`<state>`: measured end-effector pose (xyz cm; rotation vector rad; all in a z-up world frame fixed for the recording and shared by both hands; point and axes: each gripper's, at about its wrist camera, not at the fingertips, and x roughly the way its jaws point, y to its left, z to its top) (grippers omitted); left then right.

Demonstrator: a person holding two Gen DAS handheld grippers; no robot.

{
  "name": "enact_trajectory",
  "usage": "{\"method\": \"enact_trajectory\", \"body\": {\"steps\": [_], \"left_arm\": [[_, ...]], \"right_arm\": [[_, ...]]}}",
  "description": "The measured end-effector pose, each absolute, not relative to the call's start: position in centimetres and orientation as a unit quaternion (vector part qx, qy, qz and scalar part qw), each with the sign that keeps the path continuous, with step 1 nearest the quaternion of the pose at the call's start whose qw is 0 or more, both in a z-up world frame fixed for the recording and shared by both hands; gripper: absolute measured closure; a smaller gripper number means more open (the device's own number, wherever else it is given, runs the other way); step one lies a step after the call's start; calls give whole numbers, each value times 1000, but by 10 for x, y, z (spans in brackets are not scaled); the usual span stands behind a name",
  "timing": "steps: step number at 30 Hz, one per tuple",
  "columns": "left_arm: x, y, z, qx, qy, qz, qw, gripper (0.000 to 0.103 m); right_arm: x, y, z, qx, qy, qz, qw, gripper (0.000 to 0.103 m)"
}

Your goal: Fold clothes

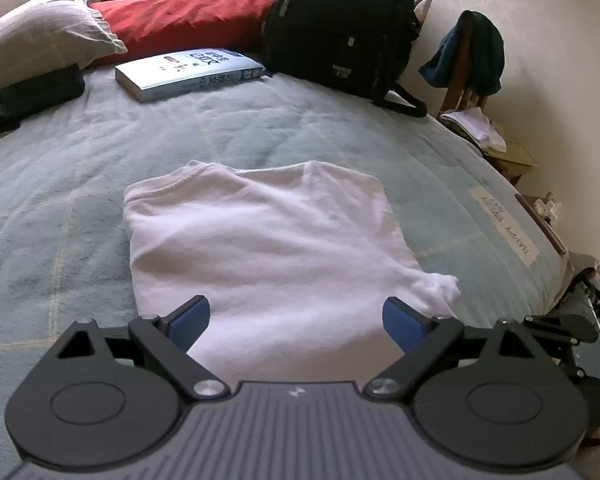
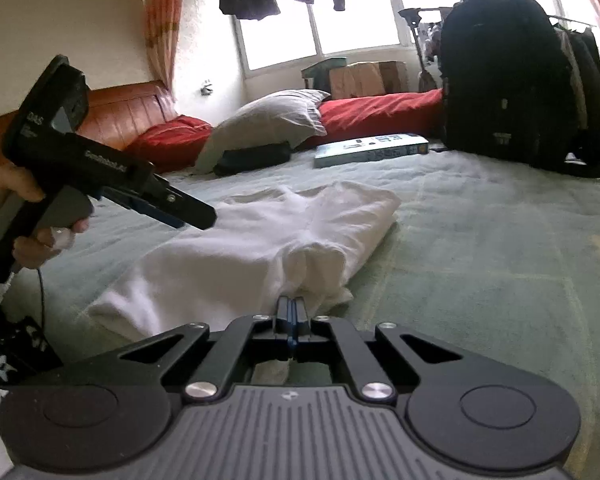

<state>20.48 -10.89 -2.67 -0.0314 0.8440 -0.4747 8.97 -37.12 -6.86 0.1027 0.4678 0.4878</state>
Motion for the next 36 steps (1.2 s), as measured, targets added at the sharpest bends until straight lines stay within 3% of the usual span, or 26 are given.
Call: {"method": "enact_trajectory", "body": {"steps": [6,8,9,20,24,29,33,36], "left_arm": [[203,-107,-26,-17,404,-228,886,10],[204,-107,-26,-17,406,-227,885,10],[204,-107,-26,-17,407,-227,885,10],[203,-103,-27,-18,404,-222,887,10],[201,-96,-24,-18,398,-213,892,10],[197,-80,-18,-28,390,-203,898,10],[194,-67,-17,-31,383,-196,902,8],[196,-64,-22,-40,388,-189,901,8]], "right_arm": [[104,-384,-68,72,224,217,947,81],[108,-386,-71,76,234,207,947,83],[110,-387,-72,78,240,203,946,93],[133,-411,-50,147,249,185,939,90],[179,-386,-35,145,246,231,930,82],[243,-364,-59,135,327,204,913,72],[226,-375,-51,145,325,161,921,71],[192,-368,-29,140,299,187,925,58]]}}
